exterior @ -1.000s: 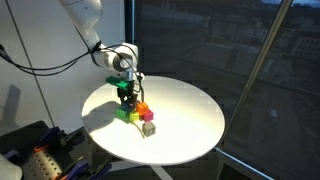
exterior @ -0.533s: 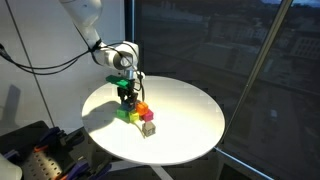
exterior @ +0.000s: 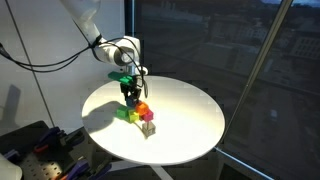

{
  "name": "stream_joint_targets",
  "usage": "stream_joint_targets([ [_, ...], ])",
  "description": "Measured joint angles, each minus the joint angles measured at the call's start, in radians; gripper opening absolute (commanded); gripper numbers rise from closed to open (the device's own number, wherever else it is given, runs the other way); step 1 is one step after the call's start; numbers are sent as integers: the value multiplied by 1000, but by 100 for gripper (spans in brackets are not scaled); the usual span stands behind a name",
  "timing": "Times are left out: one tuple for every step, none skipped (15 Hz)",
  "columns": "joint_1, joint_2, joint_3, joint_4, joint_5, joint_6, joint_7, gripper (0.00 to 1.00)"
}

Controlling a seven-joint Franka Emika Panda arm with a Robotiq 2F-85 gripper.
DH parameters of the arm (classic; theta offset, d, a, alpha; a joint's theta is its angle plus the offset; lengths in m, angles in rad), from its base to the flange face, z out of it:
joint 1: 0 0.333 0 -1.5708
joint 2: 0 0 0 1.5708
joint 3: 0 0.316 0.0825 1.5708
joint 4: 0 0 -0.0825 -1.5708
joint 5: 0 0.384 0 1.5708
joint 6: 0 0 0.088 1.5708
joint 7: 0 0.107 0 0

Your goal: Put the blue block on top of the grey block

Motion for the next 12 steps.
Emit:
stream_joint_targets([
  [-2,-5,-1,-1,0,1,-1,33],
  [-4,-10,-2,-2,0,1,-1,33],
  [-7,-15,-2,-3,0,0,-4,33],
  [-10,-19,-2,-5,0,0,-7,33],
  [-13,-22,-2,-6,0,-2,-12,33],
  [-17,-25,-2,-7,1,-3,-18,33],
  [-20,-28,-2,-8,1,-5,-27,33],
  [-24,-30,-2,-10,2,-7,-35,33],
  [-28,-32,-2,-11,2,-9,-45,33],
  [-32,-35,-2,-12,2,-11,-52,33],
  [-36,-40,-2,-14,2,-14,-57,33],
  [-40,-45,-2,-16,3,-18,-65,33],
])
